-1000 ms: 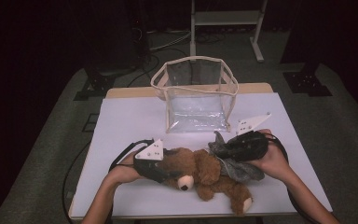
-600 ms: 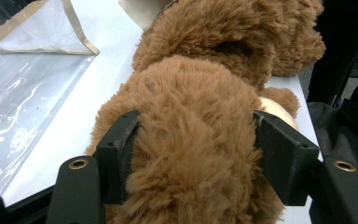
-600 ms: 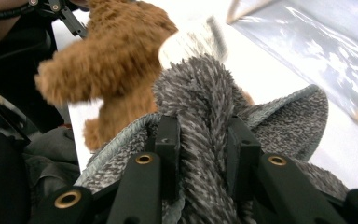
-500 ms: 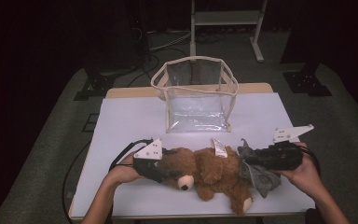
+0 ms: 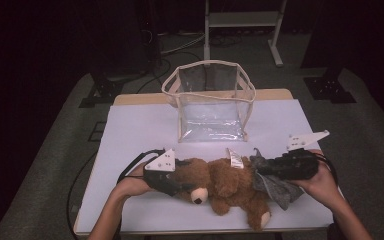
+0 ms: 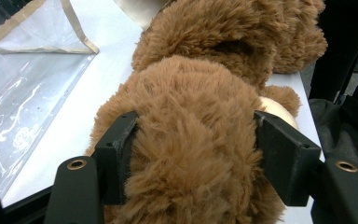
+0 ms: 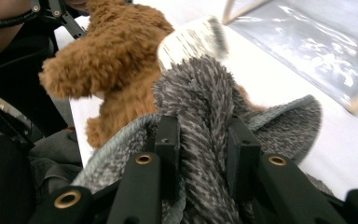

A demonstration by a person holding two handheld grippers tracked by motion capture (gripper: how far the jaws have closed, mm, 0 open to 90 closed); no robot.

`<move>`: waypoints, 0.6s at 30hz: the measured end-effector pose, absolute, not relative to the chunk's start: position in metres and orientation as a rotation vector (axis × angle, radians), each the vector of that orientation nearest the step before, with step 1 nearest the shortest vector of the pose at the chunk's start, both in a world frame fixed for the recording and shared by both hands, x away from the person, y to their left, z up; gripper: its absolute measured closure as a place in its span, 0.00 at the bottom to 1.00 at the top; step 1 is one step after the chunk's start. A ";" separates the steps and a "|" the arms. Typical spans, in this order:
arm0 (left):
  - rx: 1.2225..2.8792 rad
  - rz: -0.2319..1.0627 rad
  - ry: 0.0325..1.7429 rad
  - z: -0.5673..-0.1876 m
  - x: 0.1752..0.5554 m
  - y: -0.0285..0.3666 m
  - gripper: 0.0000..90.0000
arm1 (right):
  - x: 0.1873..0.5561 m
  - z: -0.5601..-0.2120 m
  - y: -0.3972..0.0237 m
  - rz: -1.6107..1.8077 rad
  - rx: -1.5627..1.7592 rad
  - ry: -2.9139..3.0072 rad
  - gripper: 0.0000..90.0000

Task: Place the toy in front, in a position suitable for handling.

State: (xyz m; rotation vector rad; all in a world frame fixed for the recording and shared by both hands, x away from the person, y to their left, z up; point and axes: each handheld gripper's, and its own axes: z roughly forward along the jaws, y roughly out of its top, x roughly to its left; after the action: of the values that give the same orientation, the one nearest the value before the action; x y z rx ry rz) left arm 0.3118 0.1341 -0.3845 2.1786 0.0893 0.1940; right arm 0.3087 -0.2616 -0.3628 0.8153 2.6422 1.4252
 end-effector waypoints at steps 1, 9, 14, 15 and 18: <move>2.178 0.194 0.090 -0.385 0.312 0.134 0.38 | 0.311 -0.362 -0.255 1.426 0.793 2.652 0.77; 2.183 0.194 0.099 -0.385 0.312 0.134 0.37 | 0.327 -0.354 -0.215 1.432 0.679 2.698 0.77; 2.184 0.197 0.094 -0.385 0.311 0.134 0.37 | 0.327 -0.350 -0.201 1.366 0.621 2.727 0.77; 2.183 0.197 0.093 -0.385 0.311 0.134 0.37 | 0.327 -0.350 -0.201 1.362 0.621 2.732 0.77; 2.182 0.196 0.090 -0.385 0.311 0.134 0.37 | 0.324 -0.352 -0.209 1.360 0.644 2.732 0.77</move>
State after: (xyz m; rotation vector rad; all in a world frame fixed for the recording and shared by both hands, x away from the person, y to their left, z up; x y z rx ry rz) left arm 0.3112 0.1340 -0.3847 2.1817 0.0897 0.1960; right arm 0.3236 -0.2086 -0.3523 0.6439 2.7317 1.3596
